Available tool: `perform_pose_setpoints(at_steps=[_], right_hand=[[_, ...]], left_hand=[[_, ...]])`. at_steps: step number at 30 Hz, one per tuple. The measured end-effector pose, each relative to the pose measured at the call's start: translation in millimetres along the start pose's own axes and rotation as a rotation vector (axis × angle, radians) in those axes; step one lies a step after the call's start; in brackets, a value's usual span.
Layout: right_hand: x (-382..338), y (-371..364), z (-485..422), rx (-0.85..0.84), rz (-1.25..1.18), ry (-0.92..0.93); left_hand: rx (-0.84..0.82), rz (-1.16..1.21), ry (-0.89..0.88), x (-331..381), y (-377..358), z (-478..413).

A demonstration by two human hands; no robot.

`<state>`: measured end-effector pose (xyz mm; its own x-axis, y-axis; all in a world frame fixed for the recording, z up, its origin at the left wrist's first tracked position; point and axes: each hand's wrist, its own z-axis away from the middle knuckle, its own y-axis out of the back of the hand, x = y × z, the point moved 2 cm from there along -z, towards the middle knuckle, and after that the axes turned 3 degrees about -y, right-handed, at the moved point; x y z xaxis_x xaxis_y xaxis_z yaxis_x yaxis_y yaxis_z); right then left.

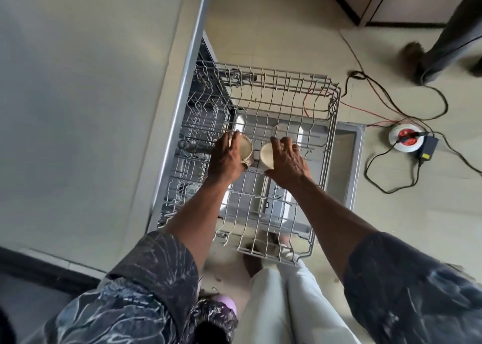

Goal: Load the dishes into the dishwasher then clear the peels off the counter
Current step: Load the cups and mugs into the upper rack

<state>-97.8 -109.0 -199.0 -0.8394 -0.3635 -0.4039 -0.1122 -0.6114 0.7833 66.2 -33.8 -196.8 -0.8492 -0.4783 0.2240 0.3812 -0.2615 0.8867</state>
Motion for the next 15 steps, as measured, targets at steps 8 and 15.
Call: perform_pose_setpoints(at_steps=[8,15], right_hand=[[-17.8,37.4,56.5,0.030,0.083,0.027],[-97.5,93.7,115.0,0.161,0.109,0.266]], left_hand=[[-0.010,-0.007,-0.068,18.0,30.6,74.8],[0.198,0.038,-0.113,22.5,88.0,153.2]])
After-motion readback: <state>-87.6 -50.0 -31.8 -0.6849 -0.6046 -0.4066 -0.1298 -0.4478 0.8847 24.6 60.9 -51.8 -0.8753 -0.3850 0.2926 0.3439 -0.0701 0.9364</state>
